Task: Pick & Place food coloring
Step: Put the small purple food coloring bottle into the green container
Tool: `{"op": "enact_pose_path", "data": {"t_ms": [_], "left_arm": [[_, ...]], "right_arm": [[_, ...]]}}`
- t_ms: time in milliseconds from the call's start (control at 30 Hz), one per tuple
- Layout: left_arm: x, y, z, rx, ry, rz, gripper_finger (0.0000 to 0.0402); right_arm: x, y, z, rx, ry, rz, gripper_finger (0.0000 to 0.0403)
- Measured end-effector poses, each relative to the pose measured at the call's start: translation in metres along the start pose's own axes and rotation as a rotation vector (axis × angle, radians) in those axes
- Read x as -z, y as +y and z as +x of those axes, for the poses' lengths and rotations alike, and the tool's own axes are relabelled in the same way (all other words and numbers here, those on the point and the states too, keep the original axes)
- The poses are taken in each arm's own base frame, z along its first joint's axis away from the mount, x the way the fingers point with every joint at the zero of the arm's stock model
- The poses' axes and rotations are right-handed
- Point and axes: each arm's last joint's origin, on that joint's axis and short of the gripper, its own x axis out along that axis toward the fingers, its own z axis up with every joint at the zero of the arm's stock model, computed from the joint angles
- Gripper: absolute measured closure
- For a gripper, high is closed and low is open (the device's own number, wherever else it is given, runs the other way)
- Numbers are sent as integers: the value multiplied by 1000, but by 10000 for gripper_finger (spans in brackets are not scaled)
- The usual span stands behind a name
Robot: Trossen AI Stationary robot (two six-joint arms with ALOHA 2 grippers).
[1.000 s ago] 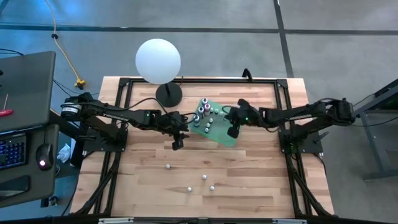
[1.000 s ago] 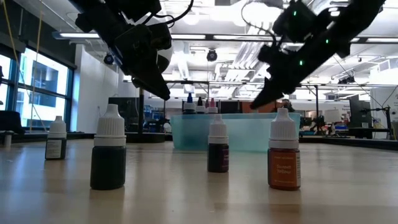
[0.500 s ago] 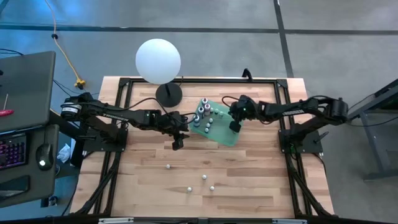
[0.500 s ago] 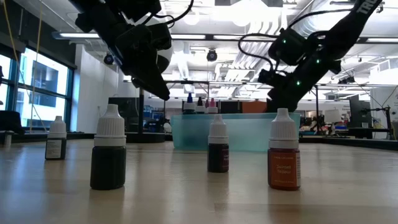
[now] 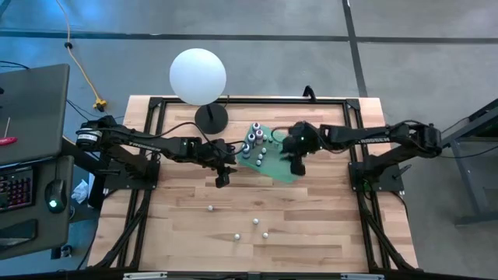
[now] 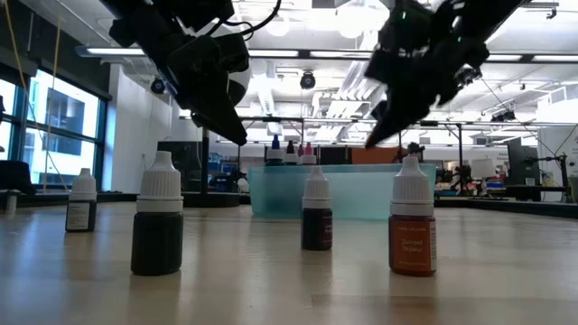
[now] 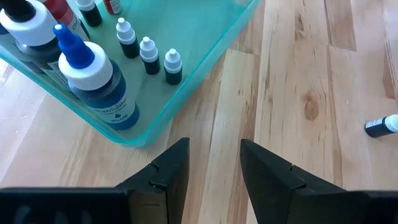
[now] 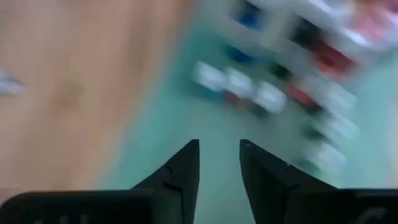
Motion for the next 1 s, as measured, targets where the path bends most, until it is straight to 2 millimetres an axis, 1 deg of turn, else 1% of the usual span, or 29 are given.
{"op": "enact_pose_path", "data": {"t_ms": [133,233,333,433,567,700,767,900,1000], "left_arm": [[0,0,0,0,0,0,261],[0,0,0,0,0,11,261],[-1,0,0,0,-5,17,261],[-1,0,0,2,-13,18,261],[-3,0,0,4,-29,17,261],[-3,-1,0,5,-36,17,261],[-4,-1,0,6,-37,14,261],[-4,-1,0,9,-41,6,261],[-5,-1,0,11,-47,-7,261]], "right_arm": [[-16,36,2,-191,-125,-106,282],[-25,70,4,-294,-220,-204,277],[-28,101,11,-375,-291,-279,277],[-26,124,23,-436,-315,-296,276],[-20,140,45,-484,-303,-242,276],[-10,148,75,-504,-281,-191,276],[-8,153,88,-520,-262,-186,276],[-19,165,111,-590,-248,-208,276],[-26,171,126,-636,-199,-213,276]]}}
